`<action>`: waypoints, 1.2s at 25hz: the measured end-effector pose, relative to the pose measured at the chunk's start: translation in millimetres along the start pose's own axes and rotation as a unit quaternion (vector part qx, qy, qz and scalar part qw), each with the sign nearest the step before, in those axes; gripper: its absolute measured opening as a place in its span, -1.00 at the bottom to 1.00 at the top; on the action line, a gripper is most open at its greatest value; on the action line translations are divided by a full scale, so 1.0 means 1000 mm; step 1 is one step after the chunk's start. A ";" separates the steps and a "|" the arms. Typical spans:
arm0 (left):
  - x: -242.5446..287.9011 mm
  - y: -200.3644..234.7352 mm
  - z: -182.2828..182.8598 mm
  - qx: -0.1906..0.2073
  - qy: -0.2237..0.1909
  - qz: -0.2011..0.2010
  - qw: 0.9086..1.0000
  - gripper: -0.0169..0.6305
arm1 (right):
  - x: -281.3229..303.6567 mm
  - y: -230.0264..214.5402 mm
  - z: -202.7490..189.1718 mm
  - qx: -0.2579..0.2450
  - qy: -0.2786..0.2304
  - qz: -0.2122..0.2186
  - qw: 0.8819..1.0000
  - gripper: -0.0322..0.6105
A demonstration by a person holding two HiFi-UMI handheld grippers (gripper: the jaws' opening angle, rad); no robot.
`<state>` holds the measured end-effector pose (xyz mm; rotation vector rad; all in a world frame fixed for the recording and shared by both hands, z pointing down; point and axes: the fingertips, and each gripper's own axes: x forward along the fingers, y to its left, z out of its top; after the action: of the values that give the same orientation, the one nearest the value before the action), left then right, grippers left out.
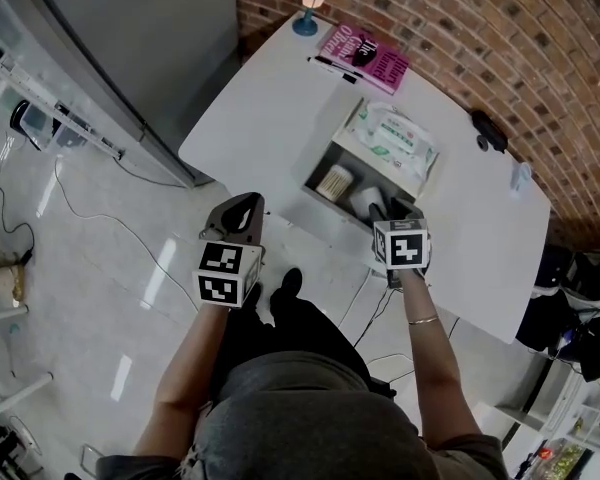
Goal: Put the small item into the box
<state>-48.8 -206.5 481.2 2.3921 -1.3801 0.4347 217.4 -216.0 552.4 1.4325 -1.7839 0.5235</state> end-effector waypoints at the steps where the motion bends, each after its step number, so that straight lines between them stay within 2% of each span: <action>1: 0.001 -0.001 0.001 0.001 -0.001 -0.003 1.000 -0.87 | -0.004 0.000 0.002 0.007 -0.009 -0.001 1.000 -0.31; 7: 0.007 -0.009 0.005 0.011 -0.003 -0.020 1.000 -0.87 | -0.030 -0.002 0.013 0.052 -0.078 -0.014 0.996 -0.35; 15: 0.018 -0.022 0.013 0.025 -0.005 -0.052 0.998 -0.87 | -0.065 0.003 0.022 0.134 -0.143 -0.003 0.981 -0.38; 20: 0.023 -0.034 0.019 0.042 -0.005 -0.079 0.996 -0.87 | -0.092 0.002 0.027 0.170 -0.184 -0.016 0.968 -0.40; 30: 0.033 -0.056 0.025 0.067 -0.003 -0.127 0.990 -0.87 | -0.129 0.011 0.018 0.215 -0.225 -0.036 0.950 -0.43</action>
<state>17.9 -216.5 464.6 2.6347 -1.0587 0.4644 210.4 -144.5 443.3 2.0420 -2.0378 0.6100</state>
